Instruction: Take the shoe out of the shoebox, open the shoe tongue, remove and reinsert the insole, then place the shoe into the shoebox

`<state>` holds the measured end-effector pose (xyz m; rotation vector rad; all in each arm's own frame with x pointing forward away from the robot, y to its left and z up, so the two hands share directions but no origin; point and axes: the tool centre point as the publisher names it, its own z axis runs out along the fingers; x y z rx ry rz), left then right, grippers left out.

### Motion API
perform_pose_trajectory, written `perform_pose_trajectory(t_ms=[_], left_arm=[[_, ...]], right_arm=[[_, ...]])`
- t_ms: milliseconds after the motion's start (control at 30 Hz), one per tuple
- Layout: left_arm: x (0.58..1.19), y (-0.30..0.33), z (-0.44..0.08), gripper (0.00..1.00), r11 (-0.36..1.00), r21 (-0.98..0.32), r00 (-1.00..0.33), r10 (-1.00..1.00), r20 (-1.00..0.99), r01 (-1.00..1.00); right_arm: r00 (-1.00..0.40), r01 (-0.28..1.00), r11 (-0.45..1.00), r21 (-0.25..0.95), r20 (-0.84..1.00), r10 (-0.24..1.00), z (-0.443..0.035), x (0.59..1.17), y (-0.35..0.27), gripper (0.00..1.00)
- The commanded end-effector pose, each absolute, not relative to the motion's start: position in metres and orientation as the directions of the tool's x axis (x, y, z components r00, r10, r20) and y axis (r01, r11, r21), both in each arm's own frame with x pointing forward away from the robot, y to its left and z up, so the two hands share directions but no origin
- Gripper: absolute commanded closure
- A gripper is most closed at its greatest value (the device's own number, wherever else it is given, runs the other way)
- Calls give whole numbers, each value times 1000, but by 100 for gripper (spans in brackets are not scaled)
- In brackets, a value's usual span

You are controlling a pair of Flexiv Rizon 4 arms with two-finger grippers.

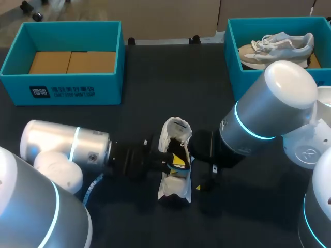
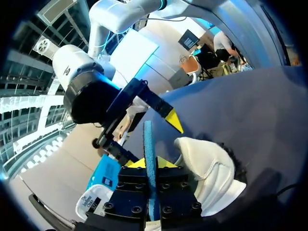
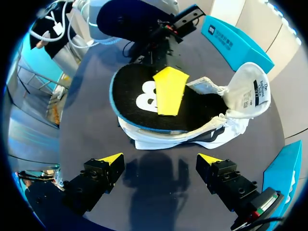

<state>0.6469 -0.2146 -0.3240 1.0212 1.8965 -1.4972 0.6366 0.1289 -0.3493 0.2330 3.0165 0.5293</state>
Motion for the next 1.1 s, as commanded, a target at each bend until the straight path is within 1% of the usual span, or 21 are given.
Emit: perform_pose_trajectory(t_ms=[33, 200, 433, 733, 767, 800, 833, 867, 900, 1000, 1100], left_arm=[[643, -215, -329, 100, 118, -549, -560, 235, -794, 827], [652, -220, -339, 100, 122, -539, -552, 233, -801, 834], [677, -222, -353, 100, 182, -521, -551, 226, -803, 834], [678, -216, -355, 100, 201, -547, -582, 232, -779, 813], [675, -215, -353, 98, 194, -557, -589, 234, -773, 808], [673, -214, -350, 80, 186, -568, -598, 236, -766, 802], [670, -212, -347, 71, 184, -565, -594, 235, -769, 804], [670, -212, -346, 69, 183, -565, -594, 235, -770, 805], [666, -210, -341, 59, 174, -565, -591, 235, -771, 806], [659, -208, -333, 58, 156, -571, -591, 231, -773, 806], [650, -206, -325, 65, 138, -566, -583, 228, -780, 812]], right_arm=[[-986, 137, 928, 346, -43, 161, -350, 636, 128, 0], [-986, 137, 928, 346, -43, 161, -350, 636, 128, 0], [-986, 137, 928, 346, -43, 161, -350, 636, 128, 0], [-986, 137, 928, 346, -43, 161, -350, 636, 128, 0], [-986, 137, 928, 346, -43, 161, -350, 636, 128, 0], [-986, 137, 928, 346, -43, 161, -350, 636, 128, 0], [-986, 137, 928, 346, -43, 161, -350, 636, 128, 0], [-986, 137, 928, 346, -43, 161, -350, 636, 128, 0], [-986, 137, 928, 346, -43, 161, -350, 636, 128, 0], [-986, 137, 928, 346, -43, 161, -350, 636, 128, 0], [-986, 137, 928, 346, -43, 161, -350, 636, 128, 0]])
